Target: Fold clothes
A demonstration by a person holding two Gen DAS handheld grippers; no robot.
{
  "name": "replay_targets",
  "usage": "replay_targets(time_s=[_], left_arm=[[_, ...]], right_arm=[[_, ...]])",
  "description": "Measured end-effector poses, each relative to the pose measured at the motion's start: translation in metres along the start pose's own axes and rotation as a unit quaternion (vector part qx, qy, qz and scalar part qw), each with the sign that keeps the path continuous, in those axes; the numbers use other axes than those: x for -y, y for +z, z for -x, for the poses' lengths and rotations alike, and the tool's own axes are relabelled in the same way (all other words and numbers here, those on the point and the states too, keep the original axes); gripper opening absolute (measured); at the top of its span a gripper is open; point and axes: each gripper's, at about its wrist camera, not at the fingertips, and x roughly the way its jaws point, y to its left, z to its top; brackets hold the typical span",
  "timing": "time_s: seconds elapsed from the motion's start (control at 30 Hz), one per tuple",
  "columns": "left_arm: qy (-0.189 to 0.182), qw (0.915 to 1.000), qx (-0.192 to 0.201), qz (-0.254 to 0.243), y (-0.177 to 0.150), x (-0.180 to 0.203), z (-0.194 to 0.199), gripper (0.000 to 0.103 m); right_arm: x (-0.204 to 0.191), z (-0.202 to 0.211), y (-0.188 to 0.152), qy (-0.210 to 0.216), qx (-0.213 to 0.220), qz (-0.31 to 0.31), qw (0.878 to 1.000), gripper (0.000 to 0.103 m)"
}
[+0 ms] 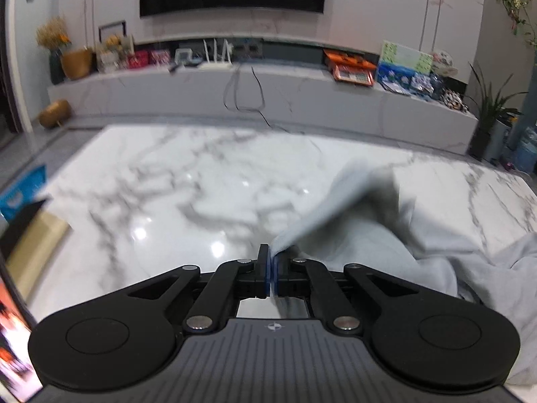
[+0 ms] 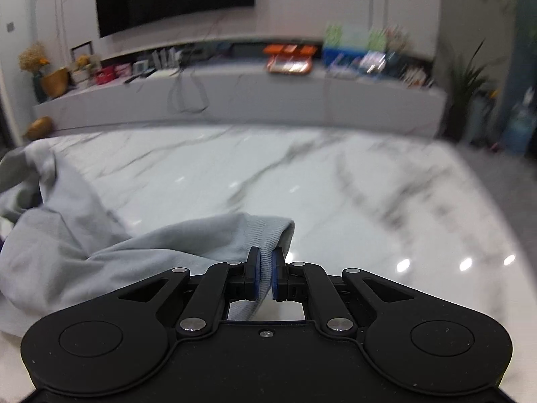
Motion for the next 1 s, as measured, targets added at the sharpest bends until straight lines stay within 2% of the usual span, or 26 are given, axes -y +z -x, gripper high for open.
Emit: replay_targets(time_s=[0.2, 0.43, 0.53, 0.67, 0.87, 1.0], left_arm=[[0.014, 0.9993, 0.029, -0.017, 0.026, 0.003, 0.022, 0.001], [0.003, 0.9941, 0.094, -0.055, 0.053, 0.025, 0.079, 0.001], [0.002, 0.9898, 0.126, -0.067, 0.064, 0.034, 0.105, 0.001], [0.017, 0.9811, 0.171, -0.088, 0.078, 0.045, 0.142, 0.001], [0.026, 0.9741, 0.204, -0.094, 0.095, 0.053, 0.182, 0.001], [0.037, 0.9739, 0.203, -0.095, 0.100, 0.058, 0.182, 0.001]], right_arm=[[0.049, 0.030, 0.021, -0.070, 0.024, -0.019, 0.997, 0.004], [0.081, 0.087, 0.041, -0.115, 0.084, -0.028, 0.989, 0.004], [0.084, 0.116, 0.053, -0.128, 0.115, -0.021, 0.985, 0.004], [0.086, 0.163, 0.070, -0.143, 0.163, -0.015, 0.976, 0.004], [0.091, 0.228, 0.091, -0.157, 0.226, -0.017, 0.961, 0.004], [0.089, 0.252, 0.102, -0.176, 0.255, 0.008, 0.951, 0.004]])
